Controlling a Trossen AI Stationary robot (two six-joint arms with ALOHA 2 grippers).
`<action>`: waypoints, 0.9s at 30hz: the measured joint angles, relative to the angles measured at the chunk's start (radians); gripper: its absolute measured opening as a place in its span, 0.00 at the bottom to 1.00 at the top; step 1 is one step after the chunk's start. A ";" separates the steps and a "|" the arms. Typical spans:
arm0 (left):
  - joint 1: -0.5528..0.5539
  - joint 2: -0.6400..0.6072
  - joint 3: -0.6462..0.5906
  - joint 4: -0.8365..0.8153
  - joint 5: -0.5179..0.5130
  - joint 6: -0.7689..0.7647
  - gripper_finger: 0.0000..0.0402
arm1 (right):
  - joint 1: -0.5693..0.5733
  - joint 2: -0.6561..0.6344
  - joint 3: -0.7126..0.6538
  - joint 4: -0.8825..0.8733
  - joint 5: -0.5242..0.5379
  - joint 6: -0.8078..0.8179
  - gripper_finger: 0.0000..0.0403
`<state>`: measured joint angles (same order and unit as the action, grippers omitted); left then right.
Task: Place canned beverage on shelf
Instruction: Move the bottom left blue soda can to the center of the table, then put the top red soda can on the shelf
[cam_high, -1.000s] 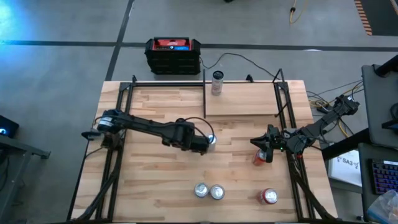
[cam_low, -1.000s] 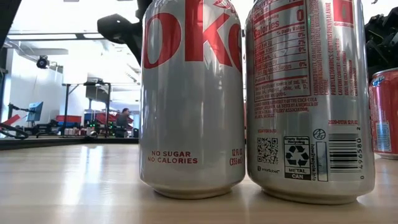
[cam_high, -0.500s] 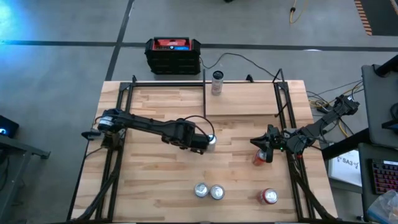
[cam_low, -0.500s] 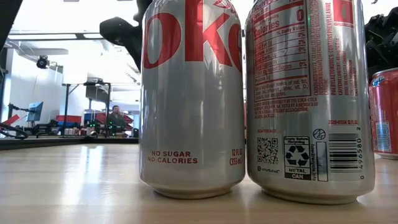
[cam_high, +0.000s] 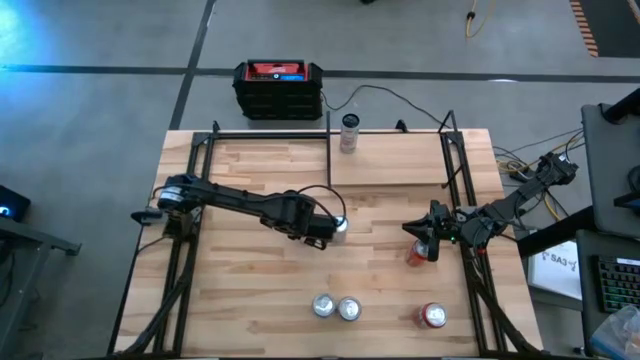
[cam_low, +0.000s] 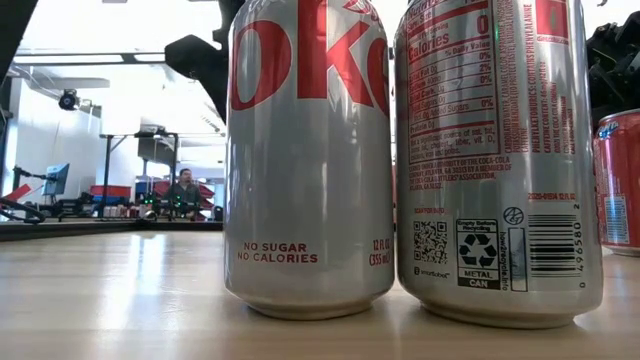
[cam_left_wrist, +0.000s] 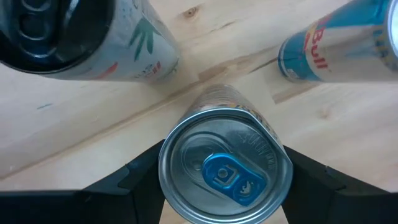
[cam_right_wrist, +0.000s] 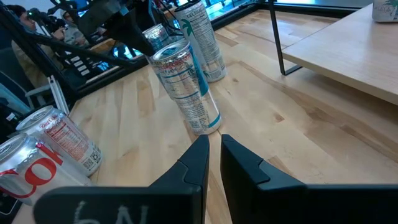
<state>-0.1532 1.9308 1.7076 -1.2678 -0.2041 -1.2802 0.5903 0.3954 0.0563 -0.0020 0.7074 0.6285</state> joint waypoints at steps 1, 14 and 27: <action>0.000 0.000 -0.005 0.003 0.005 0.007 0.58 | 0.000 0.000 0.000 0.000 0.000 0.000 0.07; 0.000 0.000 -0.035 0.030 0.040 0.018 0.58 | 0.000 0.000 0.000 0.000 0.000 0.000 0.07; 0.000 0.000 -0.035 0.035 0.057 -0.069 0.84 | 0.000 0.000 0.000 0.000 0.000 0.000 0.07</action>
<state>-0.1532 1.9308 1.6726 -1.2327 -0.1467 -1.3491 0.5905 0.3954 0.0561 -0.0021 0.7072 0.6287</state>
